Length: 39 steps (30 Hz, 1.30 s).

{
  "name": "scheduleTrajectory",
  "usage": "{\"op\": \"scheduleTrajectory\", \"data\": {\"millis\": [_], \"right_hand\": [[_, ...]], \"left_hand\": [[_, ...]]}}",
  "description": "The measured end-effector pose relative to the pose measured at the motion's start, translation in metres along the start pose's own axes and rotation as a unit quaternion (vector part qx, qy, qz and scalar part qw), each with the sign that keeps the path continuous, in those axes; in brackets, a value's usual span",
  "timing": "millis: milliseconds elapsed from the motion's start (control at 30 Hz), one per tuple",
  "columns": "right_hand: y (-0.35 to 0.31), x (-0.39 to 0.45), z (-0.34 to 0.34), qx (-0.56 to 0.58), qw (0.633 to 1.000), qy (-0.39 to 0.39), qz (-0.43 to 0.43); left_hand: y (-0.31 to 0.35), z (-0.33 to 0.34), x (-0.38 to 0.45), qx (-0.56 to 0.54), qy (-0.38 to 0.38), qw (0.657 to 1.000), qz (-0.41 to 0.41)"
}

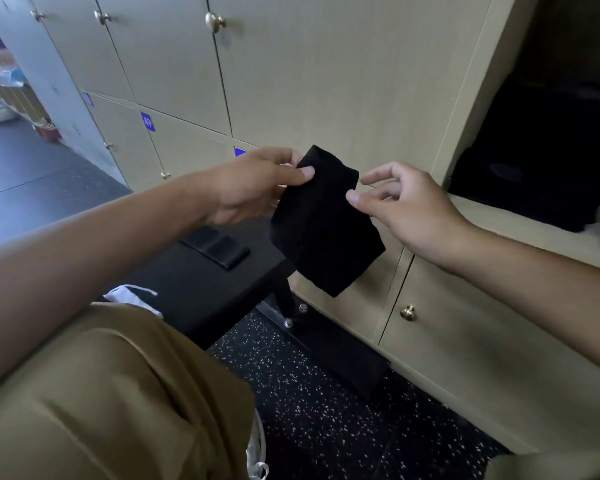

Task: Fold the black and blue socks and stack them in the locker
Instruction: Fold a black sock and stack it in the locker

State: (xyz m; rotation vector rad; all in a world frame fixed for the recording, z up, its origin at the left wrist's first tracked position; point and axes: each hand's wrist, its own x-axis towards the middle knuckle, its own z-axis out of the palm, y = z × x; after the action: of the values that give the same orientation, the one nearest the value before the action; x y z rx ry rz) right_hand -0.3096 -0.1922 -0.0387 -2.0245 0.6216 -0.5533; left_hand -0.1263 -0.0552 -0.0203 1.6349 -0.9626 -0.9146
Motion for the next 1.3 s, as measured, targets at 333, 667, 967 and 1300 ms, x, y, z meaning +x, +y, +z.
{"op": "scheduleTrajectory", "data": {"millis": [333, 667, 967, 1300], "right_hand": [[-0.008, -0.008, -0.005, 0.056, 0.998, 0.031, -0.029], [-0.010, -0.007, -0.017, 0.071, 0.996, 0.038, -0.039], [0.000, -0.014, -0.029, 0.066, 0.998, 0.001, -0.004], [0.003, -0.032, -0.073, 0.002, 0.970, -0.217, 0.106]], "left_hand": [[0.010, 0.016, -0.006, -0.190, -0.123, 0.971, -0.079], [0.004, 0.035, -0.001, -0.284, -0.173, 0.936, -0.116], [0.001, 0.038, -0.001, -0.226, -0.101, 0.964, -0.102], [0.003, 0.023, -0.001, -0.099, 0.055, 0.993, -0.039]]}}
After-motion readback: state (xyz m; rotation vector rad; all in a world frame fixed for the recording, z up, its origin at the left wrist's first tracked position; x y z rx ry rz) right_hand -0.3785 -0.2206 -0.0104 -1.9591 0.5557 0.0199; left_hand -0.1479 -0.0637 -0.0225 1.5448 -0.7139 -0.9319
